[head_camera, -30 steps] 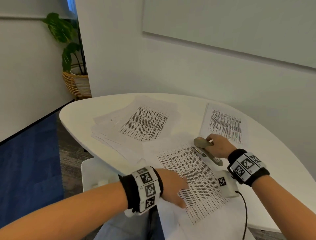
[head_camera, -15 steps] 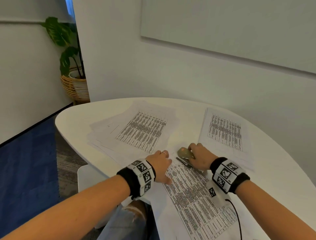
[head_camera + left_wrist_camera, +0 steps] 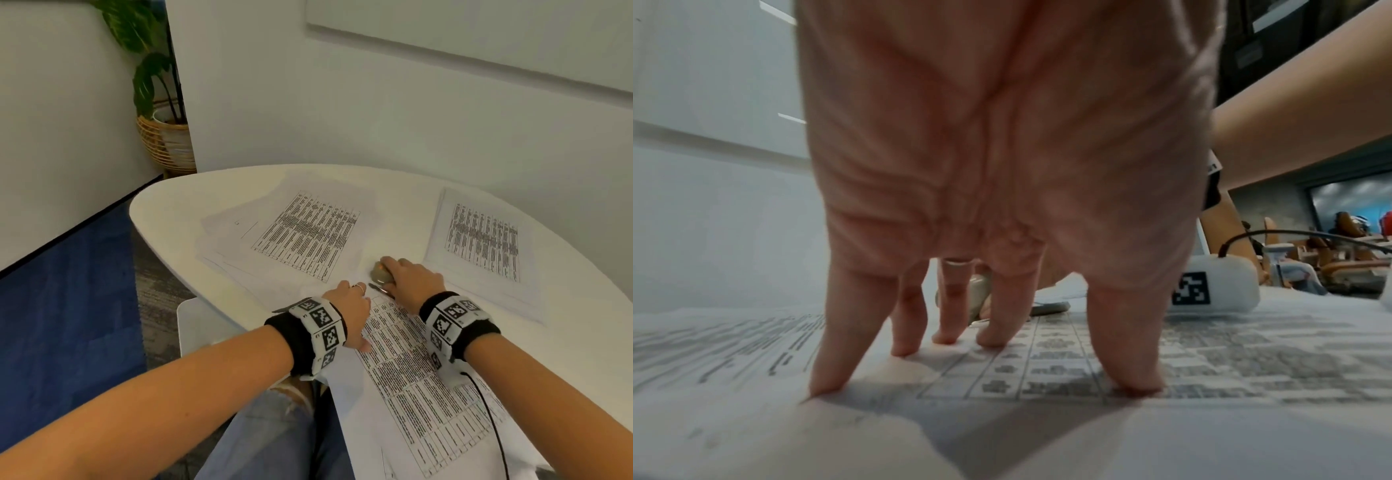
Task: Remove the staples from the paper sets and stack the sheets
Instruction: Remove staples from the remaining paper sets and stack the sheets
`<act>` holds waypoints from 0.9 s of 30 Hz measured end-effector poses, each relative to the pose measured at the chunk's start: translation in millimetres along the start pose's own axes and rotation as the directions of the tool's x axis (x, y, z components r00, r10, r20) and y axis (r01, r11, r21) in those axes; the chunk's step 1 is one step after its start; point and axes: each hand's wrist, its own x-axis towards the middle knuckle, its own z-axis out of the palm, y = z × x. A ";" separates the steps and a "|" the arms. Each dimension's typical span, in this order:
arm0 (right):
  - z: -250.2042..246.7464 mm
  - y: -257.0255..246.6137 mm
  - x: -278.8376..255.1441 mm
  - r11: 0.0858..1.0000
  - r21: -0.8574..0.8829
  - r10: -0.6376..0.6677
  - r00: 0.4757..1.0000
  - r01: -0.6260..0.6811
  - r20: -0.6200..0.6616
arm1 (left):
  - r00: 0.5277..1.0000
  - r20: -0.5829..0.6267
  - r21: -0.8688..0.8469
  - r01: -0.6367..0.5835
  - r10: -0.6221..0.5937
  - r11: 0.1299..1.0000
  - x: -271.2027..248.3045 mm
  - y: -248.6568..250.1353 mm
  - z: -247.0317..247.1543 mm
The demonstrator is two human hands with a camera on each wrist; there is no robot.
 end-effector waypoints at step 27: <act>-0.4 -21.5 7.9 0.986 -0.107 0.134 0.988 -0.125 0.083 | 0.999 -0.035 -0.064 -0.005 0.003 0.998 -2.7 -9.2 15.3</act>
